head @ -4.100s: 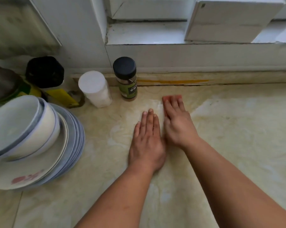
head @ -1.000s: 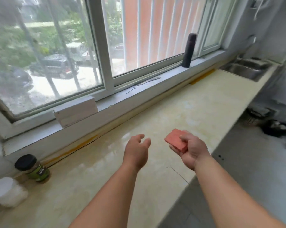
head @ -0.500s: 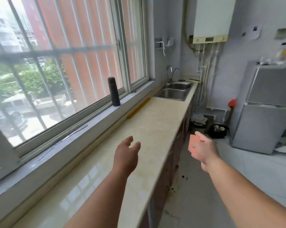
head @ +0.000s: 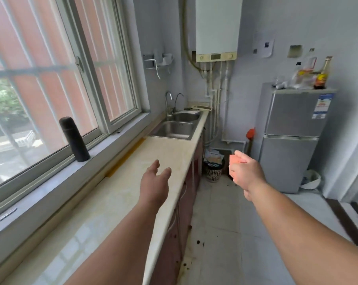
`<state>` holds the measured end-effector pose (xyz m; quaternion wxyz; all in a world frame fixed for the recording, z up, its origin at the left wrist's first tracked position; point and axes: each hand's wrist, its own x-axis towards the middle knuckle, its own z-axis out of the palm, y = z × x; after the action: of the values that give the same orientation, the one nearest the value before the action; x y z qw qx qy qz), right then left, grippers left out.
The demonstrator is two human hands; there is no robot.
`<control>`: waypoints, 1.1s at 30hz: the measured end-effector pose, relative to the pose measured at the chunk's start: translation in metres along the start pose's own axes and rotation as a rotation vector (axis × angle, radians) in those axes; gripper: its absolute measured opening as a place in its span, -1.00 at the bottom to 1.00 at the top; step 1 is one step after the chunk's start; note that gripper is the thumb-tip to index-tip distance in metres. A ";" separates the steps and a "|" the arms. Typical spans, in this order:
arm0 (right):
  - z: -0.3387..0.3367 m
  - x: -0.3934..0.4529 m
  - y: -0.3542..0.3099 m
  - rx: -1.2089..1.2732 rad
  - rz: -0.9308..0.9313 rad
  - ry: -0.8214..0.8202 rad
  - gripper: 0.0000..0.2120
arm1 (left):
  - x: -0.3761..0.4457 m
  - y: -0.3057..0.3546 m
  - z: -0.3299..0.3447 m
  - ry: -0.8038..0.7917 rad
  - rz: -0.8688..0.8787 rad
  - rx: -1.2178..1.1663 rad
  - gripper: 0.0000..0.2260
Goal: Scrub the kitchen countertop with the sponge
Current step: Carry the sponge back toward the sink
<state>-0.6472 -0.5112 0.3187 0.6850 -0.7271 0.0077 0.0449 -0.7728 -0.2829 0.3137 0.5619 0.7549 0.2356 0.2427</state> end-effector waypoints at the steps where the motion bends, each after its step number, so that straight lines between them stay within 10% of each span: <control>1: 0.003 0.015 -0.001 0.002 -0.003 -0.003 -0.37 | 0.017 0.001 0.012 -0.005 0.007 -0.016 -0.45; 19: 0.041 0.292 -0.013 -0.111 0.018 0.018 -0.35 | 0.300 -0.001 0.190 -0.111 0.002 -0.039 -0.42; 33: 0.070 0.610 -0.006 -0.192 0.047 -0.286 -0.41 | 0.507 -0.022 0.321 0.114 -0.195 0.124 -0.55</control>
<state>-0.0432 -0.4108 0.2743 0.6054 -0.7749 -0.0772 0.1645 -0.1807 -0.1941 0.2632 0.5207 0.7468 0.3541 0.2140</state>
